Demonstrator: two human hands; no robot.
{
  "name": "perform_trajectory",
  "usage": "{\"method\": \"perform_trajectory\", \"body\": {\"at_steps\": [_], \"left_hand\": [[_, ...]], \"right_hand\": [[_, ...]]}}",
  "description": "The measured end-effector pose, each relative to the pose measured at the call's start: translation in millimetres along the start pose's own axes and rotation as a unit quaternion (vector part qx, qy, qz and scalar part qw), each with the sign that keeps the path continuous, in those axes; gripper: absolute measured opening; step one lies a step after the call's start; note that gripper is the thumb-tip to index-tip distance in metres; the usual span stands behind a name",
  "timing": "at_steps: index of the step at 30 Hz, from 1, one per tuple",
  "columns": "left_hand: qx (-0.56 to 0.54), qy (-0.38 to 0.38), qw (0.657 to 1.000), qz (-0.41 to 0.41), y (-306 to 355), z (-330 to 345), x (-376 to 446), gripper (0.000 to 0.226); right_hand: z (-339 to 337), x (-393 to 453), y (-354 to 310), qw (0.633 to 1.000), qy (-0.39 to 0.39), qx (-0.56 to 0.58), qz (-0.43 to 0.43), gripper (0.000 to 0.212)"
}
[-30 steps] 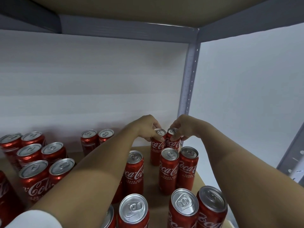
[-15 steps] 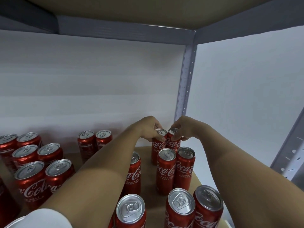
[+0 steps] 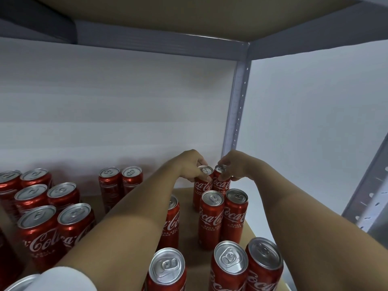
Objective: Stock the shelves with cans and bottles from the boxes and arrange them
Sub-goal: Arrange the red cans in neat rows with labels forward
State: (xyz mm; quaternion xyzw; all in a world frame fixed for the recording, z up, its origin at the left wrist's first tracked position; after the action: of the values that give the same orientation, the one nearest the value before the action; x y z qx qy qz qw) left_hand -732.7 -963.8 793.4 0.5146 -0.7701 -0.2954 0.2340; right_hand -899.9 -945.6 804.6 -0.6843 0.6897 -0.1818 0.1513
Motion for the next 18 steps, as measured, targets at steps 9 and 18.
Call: {"method": "perform_trajectory", "body": {"at_steps": [9,18], "left_hand": [[-0.02,0.007,1.0,-0.01,-0.6,0.5,-4.4,0.058],[0.02,0.029,0.999,-0.012,-3.2,0.4,-7.3,0.083]], "right_hand": [[0.7,-7.0,-2.1,1.0,0.014,-0.014,-0.021,0.048],[2.0,-11.5,-8.5,0.996,0.03,-0.081,-0.038,0.059]]}}
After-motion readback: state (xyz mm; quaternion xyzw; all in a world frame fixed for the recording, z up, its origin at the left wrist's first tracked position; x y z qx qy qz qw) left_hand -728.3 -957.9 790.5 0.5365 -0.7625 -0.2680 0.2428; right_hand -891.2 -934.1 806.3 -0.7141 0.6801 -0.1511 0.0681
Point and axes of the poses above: each hand's wrist, its own x-axis towards the middle knuckle, its own z-axis out of the palm, y = z × x, the point moved 6 cm from there along x, towards the middle knuckle, and after that the axes turned 10 degrees about y, right-handed, at the moved point
